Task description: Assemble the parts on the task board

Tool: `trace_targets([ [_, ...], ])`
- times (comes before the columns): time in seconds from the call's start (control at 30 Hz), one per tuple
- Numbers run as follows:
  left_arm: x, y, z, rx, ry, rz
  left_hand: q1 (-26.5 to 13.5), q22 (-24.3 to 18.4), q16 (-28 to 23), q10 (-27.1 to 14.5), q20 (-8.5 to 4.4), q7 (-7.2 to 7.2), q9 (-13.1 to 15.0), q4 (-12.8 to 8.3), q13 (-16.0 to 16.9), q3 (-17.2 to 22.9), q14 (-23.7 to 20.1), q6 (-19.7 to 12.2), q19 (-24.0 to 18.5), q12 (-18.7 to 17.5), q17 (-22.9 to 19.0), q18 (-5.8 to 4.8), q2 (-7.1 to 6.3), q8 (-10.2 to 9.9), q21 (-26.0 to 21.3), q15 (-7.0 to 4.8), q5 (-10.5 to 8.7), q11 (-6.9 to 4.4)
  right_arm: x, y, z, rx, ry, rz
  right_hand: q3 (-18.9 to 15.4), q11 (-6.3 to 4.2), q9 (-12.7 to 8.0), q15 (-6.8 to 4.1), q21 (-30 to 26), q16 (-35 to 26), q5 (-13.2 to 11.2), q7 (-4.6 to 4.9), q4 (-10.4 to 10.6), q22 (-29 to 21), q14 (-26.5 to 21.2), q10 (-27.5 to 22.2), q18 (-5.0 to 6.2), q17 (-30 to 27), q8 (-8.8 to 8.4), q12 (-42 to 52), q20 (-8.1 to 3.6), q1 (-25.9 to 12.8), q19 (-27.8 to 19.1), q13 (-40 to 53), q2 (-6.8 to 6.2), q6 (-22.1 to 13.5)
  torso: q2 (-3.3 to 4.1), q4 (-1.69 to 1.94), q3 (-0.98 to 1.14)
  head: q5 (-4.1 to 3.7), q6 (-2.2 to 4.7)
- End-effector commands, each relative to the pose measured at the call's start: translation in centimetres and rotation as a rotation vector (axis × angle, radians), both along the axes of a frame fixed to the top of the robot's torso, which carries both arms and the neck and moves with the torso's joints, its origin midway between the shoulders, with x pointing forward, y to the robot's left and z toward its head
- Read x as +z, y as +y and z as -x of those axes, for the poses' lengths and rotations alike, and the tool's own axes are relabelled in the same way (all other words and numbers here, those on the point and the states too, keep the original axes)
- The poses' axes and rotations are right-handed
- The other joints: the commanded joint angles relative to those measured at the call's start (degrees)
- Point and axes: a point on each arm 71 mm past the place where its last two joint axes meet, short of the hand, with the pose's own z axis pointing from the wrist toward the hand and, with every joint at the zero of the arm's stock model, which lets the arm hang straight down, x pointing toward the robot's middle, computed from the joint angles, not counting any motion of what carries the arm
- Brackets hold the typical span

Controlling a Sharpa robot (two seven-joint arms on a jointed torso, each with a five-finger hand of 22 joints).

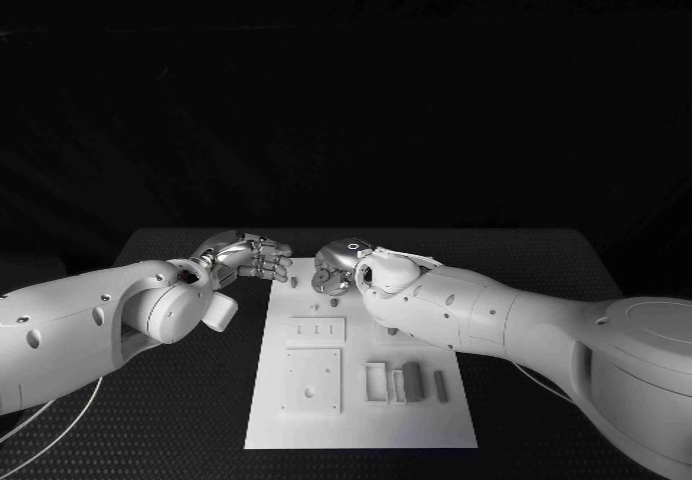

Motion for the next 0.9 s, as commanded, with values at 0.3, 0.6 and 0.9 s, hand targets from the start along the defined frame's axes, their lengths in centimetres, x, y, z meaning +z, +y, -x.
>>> trace_targets([
  [0.3,0.1,-0.1,0.1,-0.011,-0.006,0.005,0.0,0.1,-0.3,0.1,0.18,0.15,-0.1,0.3,0.0,0.0,0.1,-0.4,0.1,-0.3,0.1,0.62,-0.69,-0.2,-0.3,0.17,-0.03,0.29,-0.4,-0.9,0.4,0.021,-0.030,0.018,1.2,1.51,-0.7,0.29,0.0,0.2,0.4,2.61,-2.4,0.8,0.0,-4.7,2.49,-0.2,-1.16,0.3,-0.04,1.0,-0.1,-0.2,-2.65,5.1,0.01,0.01,0.05,-0.08,0.12],
  [0.6,0.1,0.1,0.1,-0.009,-0.006,0.005,0.1,0.1,-0.3,0.1,0.18,0.17,-0.1,0.3,0.0,0.0,0.1,-0.4,0.1,-0.3,0.1,0.62,-0.68,-0.2,-0.3,0.17,-0.03,0.30,-0.3,-1.5,0.6,0.022,-0.046,-0.003,1.4,1.68,-0.8,0.44,-0.1,0.1,0.3,2.78,-2.6,0.8,0.0,-4.7,2.49,-0.3,-1.28,0.3,0.03,1.1,0.0,-0.2,-2.91,4.8,0.03,-0.01,0.08,-0.07,0.14],
  [0.9,0.1,0.2,0.1,-0.007,-0.006,0.005,0.1,0.1,-0.3,0.1,0.18,0.18,-0.1,0.3,0.0,0.0,0.1,-0.4,0.1,-0.3,0.1,0.62,-0.67,-0.2,-0.3,0.17,-0.04,0.30,-0.1,-2.1,0.6,0.023,-0.054,-0.029,1.4,1.72,-0.9,0.49,-0.1,0.1,0.3,2.82,-2.5,0.8,0.0,-4.7,2.49,-0.3,-1.29,0.3,0.06,1.0,0.0,-0.2,-2.95,4.8,0.00,-0.02,0.03,-0.15,0.11],
])
